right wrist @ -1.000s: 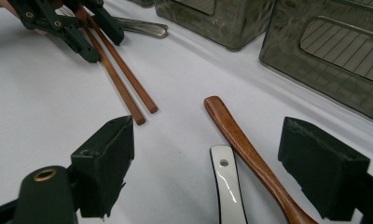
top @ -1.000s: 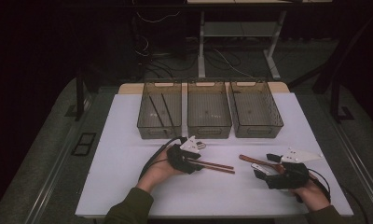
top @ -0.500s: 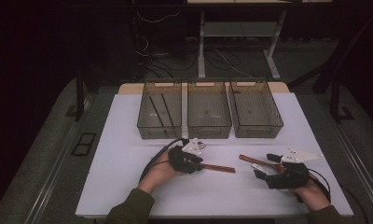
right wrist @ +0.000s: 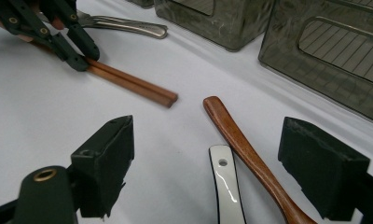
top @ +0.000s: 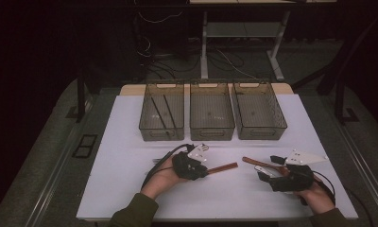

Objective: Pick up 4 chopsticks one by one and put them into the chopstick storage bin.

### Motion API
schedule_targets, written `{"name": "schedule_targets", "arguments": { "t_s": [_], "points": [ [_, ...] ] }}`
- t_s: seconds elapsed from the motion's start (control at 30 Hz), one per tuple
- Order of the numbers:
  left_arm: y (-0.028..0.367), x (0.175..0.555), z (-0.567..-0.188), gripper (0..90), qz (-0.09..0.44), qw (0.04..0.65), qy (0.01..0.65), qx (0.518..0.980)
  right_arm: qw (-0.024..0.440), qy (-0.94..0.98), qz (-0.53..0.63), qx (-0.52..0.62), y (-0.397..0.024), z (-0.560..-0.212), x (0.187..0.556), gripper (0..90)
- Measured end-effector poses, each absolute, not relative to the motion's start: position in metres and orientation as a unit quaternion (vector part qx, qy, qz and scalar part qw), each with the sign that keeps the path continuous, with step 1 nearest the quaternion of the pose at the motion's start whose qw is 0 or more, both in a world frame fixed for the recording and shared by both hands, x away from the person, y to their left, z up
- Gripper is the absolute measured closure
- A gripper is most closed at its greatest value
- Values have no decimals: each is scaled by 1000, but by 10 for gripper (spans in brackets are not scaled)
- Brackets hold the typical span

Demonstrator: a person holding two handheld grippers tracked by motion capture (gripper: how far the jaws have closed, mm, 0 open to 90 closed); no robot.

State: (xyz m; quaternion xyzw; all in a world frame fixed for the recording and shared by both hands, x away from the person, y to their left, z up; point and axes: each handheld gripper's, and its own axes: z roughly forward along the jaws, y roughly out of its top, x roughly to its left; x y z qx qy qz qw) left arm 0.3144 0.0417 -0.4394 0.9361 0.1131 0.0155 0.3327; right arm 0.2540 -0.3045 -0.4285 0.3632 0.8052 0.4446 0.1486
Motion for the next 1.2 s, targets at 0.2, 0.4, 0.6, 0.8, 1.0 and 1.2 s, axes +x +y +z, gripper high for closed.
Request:
{"name": "schedule_targets", "arguments": {
  "t_s": [0.2,0.4,0.6,0.8,1.0,1.2],
  "points": [
    [42,313,-440,745,11,338,118,934,148,805,445,363,-304,-429,254,180],
    [48,315,-437,652,16,364,139,921,148,805,445,362,-304,-429,254,179],
    [62,319,-433,705,15,388,164,907,149,806,445,362,-304,-429,254,179],
    [69,316,-438,785,-1,396,179,901,149,806,443,362,-304,-429,254,180],
    [63,317,-442,811,-5,389,169,906,149,808,441,361,-303,-429,254,180],
    [60,317,-444,818,0,389,168,906,147,808,441,361,-302,-430,254,179]
  ]
}}
